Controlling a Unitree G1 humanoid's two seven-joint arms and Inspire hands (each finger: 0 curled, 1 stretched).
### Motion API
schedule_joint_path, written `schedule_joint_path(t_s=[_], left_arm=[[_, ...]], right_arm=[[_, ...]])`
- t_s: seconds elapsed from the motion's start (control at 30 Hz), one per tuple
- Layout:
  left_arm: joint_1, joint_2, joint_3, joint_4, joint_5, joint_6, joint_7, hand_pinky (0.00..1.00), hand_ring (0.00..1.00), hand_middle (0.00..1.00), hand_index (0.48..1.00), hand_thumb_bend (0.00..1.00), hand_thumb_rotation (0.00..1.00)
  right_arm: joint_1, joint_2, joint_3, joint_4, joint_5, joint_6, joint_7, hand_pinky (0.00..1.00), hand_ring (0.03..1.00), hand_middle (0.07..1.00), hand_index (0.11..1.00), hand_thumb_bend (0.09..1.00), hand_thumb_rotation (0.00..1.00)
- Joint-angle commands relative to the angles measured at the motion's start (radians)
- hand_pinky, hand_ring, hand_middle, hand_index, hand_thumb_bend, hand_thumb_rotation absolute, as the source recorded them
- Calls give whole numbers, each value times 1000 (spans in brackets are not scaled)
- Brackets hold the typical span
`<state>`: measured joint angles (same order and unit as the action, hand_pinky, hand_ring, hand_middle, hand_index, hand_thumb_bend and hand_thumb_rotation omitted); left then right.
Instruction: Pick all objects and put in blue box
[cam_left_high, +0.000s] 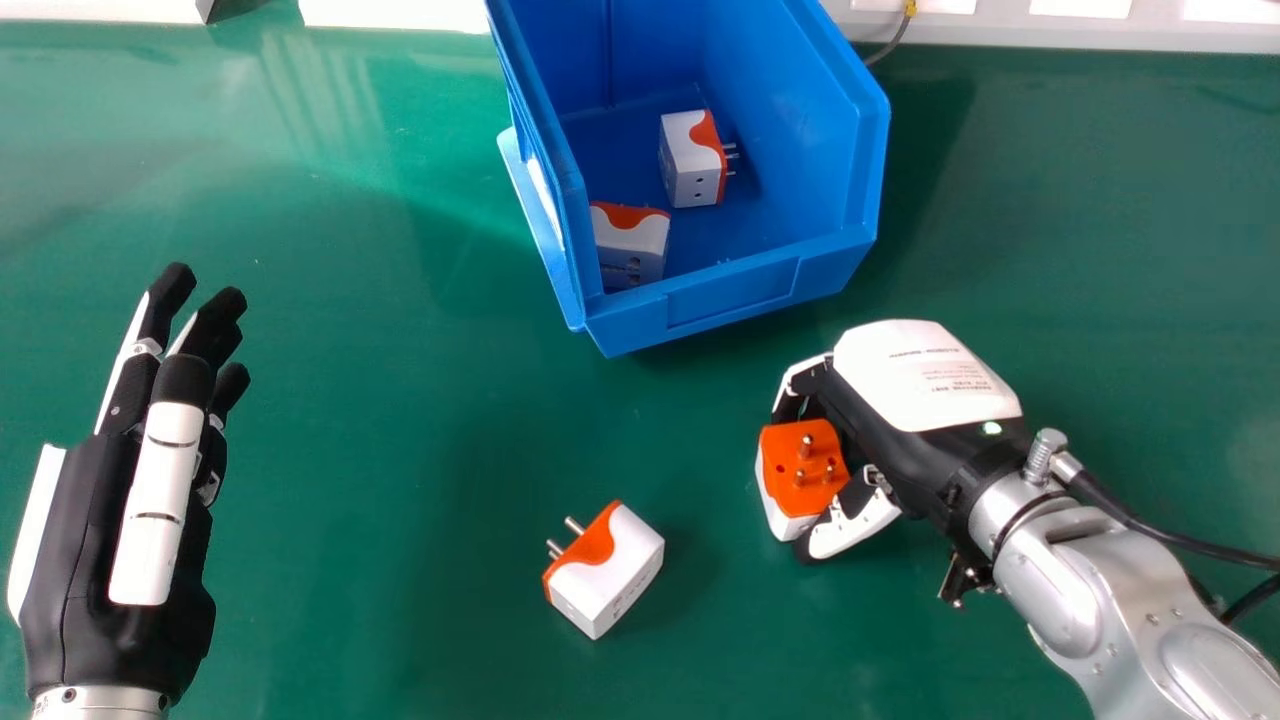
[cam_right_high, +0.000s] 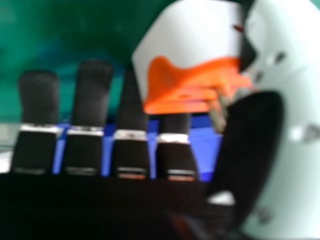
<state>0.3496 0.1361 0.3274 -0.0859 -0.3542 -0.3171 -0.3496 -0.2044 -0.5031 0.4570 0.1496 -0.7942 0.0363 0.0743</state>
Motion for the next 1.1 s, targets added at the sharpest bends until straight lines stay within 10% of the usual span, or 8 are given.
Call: schedule_joint_path(t_s=[0.0, 0.67, 1.07], left_arm=[[6, 8, 2, -26, 3, -13, 1, 977, 966, 926, 953, 664, 789], [-9, 2, 1, 2, -2, -27, -4, 978, 962, 920, 942, 673, 773], [5, -1, -12, -44, 12, -7, 16, 972, 956, 910, 932, 675, 766]], right_arm=[[70, -32, -8, -13, -4, 23, 50, 306, 432, 527, 540, 494, 0], [354, 27, -169, -469, 23, 74, 24, 294, 431, 548, 535, 488, 0], [434, 110, -208, -632, 15, 29, -55, 303, 437, 553, 514, 489, 0]])
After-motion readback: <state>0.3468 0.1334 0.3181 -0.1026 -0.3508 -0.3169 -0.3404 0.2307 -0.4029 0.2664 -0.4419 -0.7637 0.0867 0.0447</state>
